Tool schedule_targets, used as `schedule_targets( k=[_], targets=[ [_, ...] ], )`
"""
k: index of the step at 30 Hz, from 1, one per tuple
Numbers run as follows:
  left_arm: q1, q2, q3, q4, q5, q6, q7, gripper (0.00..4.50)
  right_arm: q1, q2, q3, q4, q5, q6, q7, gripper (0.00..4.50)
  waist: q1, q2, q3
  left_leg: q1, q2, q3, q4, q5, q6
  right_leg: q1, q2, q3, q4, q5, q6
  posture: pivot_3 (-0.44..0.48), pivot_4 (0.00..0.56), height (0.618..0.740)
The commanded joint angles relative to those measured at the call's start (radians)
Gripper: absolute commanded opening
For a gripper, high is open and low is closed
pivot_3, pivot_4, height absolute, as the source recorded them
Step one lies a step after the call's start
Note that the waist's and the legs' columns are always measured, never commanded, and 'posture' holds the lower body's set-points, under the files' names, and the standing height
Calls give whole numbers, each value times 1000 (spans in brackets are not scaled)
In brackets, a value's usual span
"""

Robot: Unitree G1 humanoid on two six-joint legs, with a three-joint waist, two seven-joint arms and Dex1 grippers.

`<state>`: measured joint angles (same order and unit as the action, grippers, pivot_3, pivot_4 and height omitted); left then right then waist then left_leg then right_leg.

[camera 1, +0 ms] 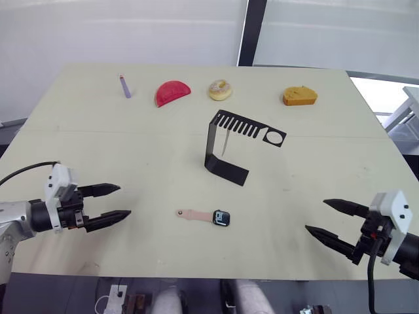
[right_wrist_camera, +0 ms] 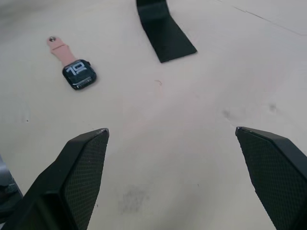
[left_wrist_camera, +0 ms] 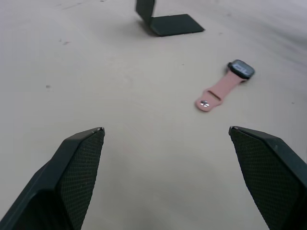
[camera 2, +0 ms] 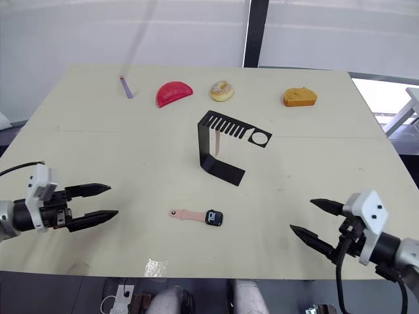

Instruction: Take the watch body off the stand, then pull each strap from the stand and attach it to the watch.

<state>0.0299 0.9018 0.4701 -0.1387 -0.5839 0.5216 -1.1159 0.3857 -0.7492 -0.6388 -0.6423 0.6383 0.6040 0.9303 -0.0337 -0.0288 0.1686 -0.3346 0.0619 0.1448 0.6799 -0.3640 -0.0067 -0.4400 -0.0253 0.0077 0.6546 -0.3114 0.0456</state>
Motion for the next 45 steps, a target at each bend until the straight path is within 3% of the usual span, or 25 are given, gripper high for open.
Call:
schedule_targets(
  k=[1,7,12,15,22,28,36,45],
  targets=[
    [-16,-24,32,-25,-29,-11,33,4500,-39,12,2,-32,41,-11,-46,4475,1,0,0,0,0,0,0,0,0,0,0,0,0,0,0,0,150,737],
    [-58,-188,-59,-291,-125,46,215,4500,-239,64,265,-66,27,21,-175,4475,3,-1,0,0,0,0,0,0,-1,0,0,0,0,0,0,0,150,737],
    [-130,-340,-220,-453,-81,62,425,4500,-496,177,549,84,-154,25,-339,4475,-1,-1,-1,0,-1,0,2,0,-2,0,0,1,2,0,0,0,150,737],
    [-179,-394,-307,-490,-58,69,500,4500,-621,269,647,222,-213,8,-385,3687,1,-1,0,0,-1,0,2,0,-2,-1,1,1,2,0,0,0,150,737],
    [-211,-426,-394,-475,2,40,552,4500,-786,398,759,484,-349,-66,-430,117,-2,0,0,-1,0,2,2,1,-2,-3,1,1,4,0,0,0,150,737],
    [-238,-443,-439,-463,45,31,586,4500,-805,413,812,614,-444,27,-484,43,0,0,-1,-1,0,2,2,1,-2,-3,1,1,4,0,0,0,150,737],
    [-385,-575,-571,-416,185,85,779,4500,-772,420,793,565,-451,80,-500,43,4,-1,-4,-1,0,2,2,1,-2,-2,1,1,4,0,0,0,150,737],
    [-424,-674,-666,-377,338,80,899,4500,-740,428,797,511,-452,132,-515,43,2,-1,-5,0,0,2,2,1,-2,-2,1,1,4,0,0,0,150,737]
  ],
)
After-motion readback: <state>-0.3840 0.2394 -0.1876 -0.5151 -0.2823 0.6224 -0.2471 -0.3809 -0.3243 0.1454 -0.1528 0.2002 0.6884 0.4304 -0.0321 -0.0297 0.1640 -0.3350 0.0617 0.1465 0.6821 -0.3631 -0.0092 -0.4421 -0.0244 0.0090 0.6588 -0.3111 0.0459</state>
